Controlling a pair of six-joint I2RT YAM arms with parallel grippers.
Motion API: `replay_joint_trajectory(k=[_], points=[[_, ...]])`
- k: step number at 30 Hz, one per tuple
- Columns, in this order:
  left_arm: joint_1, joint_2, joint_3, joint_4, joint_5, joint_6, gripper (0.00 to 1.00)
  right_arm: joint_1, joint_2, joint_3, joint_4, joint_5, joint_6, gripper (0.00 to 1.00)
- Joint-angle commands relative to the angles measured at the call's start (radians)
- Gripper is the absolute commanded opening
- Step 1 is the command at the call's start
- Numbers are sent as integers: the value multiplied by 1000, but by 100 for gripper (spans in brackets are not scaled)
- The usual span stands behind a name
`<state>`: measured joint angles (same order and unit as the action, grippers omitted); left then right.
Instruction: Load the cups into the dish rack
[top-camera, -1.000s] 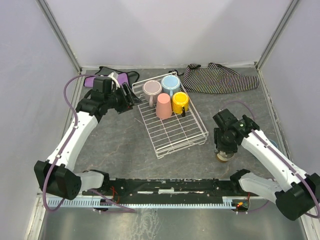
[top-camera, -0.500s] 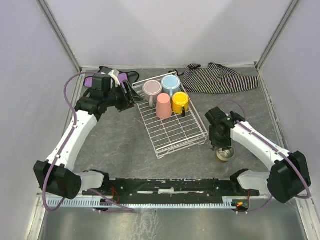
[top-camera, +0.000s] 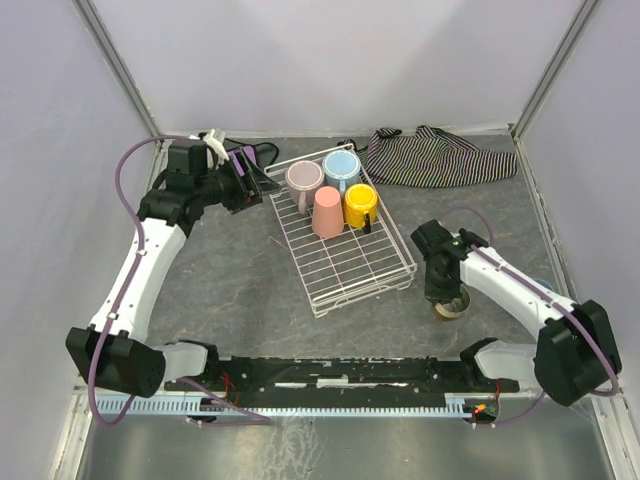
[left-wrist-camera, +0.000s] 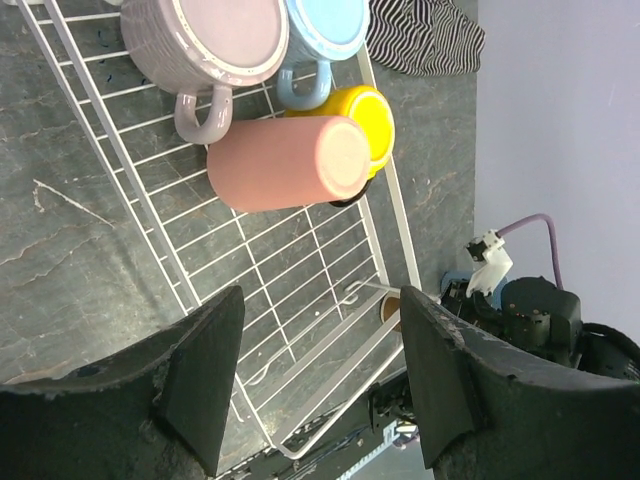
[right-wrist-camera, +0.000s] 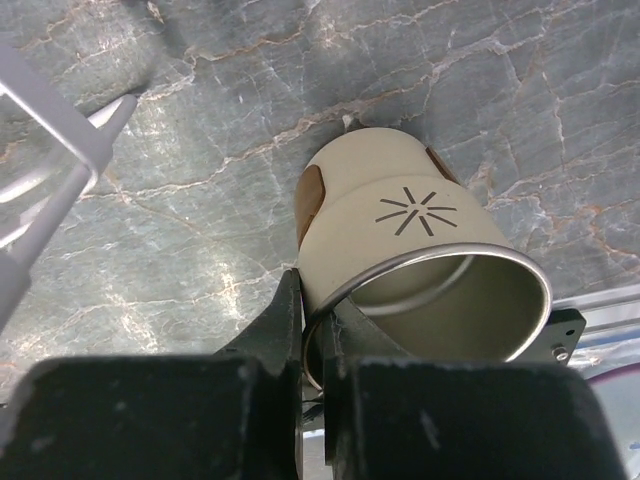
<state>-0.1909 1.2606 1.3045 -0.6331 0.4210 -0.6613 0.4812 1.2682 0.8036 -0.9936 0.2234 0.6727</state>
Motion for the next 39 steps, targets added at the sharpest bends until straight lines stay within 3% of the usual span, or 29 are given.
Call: replay_joint_trajectory(k=[1, 4, 9, 13, 16, 18, 21, 26, 35, 39], points=[[3, -15, 8, 48, 82, -8, 70, -3, -92, 52, -71, 27, 36, 1], [4, -25, -72, 140, 203, -87, 71, -4, -163, 144, -165, 33, 24, 1], [0, -56, -247, 471, 392, -331, 73, -4, -239, 368, -236, -67, -6, 1], [-18, -59, -313, 638, 459, -453, 75, -3, -261, 540, -249, -145, -29, 1], [-38, -56, -385, 858, 486, -560, 76, -4, -279, 589, -168, -291, -43, 1], [-71, -48, -432, 1037, 482, -758, 78, -4, -282, 577, -58, -436, -26, 0], [-159, -9, -446, 1205, 460, -885, 79, -4, -300, 507, 168, -614, 58, 1], [-253, 34, -415, 1211, 415, -893, 86, -3, -297, 427, 470, -748, 164, 0], [-314, 40, -445, 1186, 352, -891, 87, -5, -234, 400, 691, -799, 230, 1], [-324, 48, -482, 1266, 319, -956, 87, -5, -216, 371, 779, -818, 290, 1]])
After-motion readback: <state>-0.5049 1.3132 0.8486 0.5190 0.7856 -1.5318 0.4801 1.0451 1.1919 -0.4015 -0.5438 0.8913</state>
